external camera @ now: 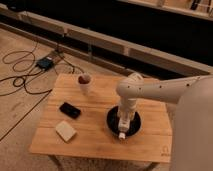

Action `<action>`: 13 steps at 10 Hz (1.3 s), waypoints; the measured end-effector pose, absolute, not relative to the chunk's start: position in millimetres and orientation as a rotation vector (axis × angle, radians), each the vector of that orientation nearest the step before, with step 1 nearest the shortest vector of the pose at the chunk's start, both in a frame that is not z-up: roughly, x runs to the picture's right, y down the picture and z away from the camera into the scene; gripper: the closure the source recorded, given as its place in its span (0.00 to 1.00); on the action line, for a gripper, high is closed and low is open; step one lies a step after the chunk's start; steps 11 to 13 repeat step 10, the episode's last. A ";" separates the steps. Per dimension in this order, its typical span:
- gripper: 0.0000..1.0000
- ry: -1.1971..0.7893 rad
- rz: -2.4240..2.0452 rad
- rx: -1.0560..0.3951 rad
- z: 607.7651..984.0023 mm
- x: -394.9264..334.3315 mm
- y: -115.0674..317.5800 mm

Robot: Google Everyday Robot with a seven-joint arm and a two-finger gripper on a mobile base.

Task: Place the bottle in the ceramic bowl

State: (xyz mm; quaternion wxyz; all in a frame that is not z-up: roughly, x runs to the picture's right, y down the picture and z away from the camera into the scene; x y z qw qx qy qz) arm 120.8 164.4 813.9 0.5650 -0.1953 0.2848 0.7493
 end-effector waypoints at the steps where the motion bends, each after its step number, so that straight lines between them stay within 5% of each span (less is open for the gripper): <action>1: 0.20 0.663 1.764 -0.460 814.8 120.0 163.7; 13: 0.20 0.662 1.764 -0.460 815.4 120.3 164.0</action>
